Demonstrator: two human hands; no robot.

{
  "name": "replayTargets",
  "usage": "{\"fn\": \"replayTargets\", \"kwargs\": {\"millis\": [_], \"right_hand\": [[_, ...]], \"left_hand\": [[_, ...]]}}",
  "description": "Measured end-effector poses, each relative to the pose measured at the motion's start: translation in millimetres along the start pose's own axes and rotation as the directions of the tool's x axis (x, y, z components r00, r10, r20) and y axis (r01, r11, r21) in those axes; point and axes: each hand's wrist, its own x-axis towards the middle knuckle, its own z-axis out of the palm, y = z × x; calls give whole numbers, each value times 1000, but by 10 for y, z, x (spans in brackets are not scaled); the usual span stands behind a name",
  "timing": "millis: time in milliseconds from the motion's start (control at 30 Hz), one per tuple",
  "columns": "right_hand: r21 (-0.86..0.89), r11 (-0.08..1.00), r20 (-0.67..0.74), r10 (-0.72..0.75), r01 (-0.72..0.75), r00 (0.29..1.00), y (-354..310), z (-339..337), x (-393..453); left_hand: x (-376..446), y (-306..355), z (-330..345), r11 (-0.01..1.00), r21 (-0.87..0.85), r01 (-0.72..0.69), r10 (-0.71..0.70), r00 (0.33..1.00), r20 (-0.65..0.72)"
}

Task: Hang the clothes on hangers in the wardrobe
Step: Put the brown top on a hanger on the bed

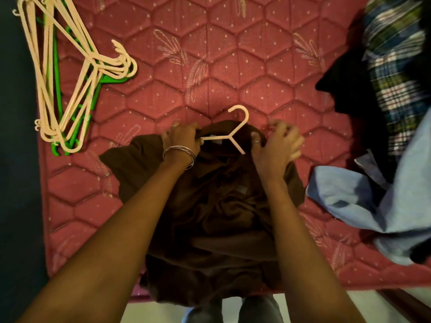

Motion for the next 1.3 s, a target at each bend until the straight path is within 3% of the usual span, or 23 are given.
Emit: {"fn": "replayTargets", "kwargs": {"millis": [33,100,167,300,367,433,500,533,633,667,700,733,767,800,833,867,933,967,1033,1067,1100,1200,1300], "right_hand": [[-143,974,-26,-180,174,983,-55,-9,-47],[-279,873,122,-380,399,917,-70,65,-99],[-301,819,327,-393,489,859,-51,100,-95],[-183,816,547,-379,549,747,-25,63,67],[-78,902,601,-298,425,742,62,23,145],[181,979,532,-182,99,827,130,-113,159],[469,836,525,-5,-284,851,161,-244,147],[536,745,539,60,-397,840,169,-285,139],[641,571,511,181,-513,841,166,-381,61],[640,625,431,192,-448,882,171,-390,39],[582,748,336,135,-319,932,175,-394,22],[352,925,289,37,-142,957,195,-387,17],[59,998,322,-42,24,946,180,-391,-1],[-194,971,398,-55,142,916,158,-399,-35],[-318,926,481,-27,204,876,151,-391,-51],[-288,930,502,-57,229,863,106,-417,-43],[-13,971,438,-210,239,874,1,-412,-5],[181,966,377,-240,183,895,-63,-407,18],[496,860,424,-123,-116,897,-284,-366,72],[551,801,497,-93,-232,863,-397,-339,105],[546,800,550,-120,-247,826,-497,-305,146],[501,865,555,-336,17,761,-622,-382,271],[547,832,493,-410,93,767,-636,-588,359]], "left_hand": [[-12,-29,1,997,-71,4,-4,1000,-11],[-38,-80,-14,981,-192,-1,-5,1000,-30],[-53,-110,-23,962,-271,-3,-6,1000,-31],[-101,-162,-27,956,-289,49,-66,997,-48],[-123,-250,-23,942,-330,67,-87,995,-47],[-182,-315,-36,935,-351,58,-81,995,-51],[-246,-326,-42,941,-337,40,-62,997,-56],[-282,-310,-51,944,-329,35,-57,997,-60],[-321,-264,-68,929,-369,40,-64,997,-53],[-318,-250,-78,925,-379,35,-53,998,-37],[-317,-243,-85,928,-373,25,-32,999,-13],[-314,-245,-82,936,-353,13,-10,1000,11],[-314,-251,-81,947,-322,5,4,1000,29],[-318,-260,-86,958,-286,-2,15,999,42],[-327,-275,-91,968,-252,-12,26,998,52],[-328,-284,-91,971,-236,-26,40,998,51],[-329,-287,-87,965,-258,-42,56,997,47],[-334,-274,-94,959,-278,-47,61,997,42],[-355,-247,-123,953,-293,-79,88,996,17],[-367,-246,-140,946,-302,-117,125,992,9],[-389,-257,-178,933,-324,-154,171,985,23],[-428,-391,-356,920,-341,-194,272,942,198],[-363,-772,-537,973,10,-230,216,926,309]]}}
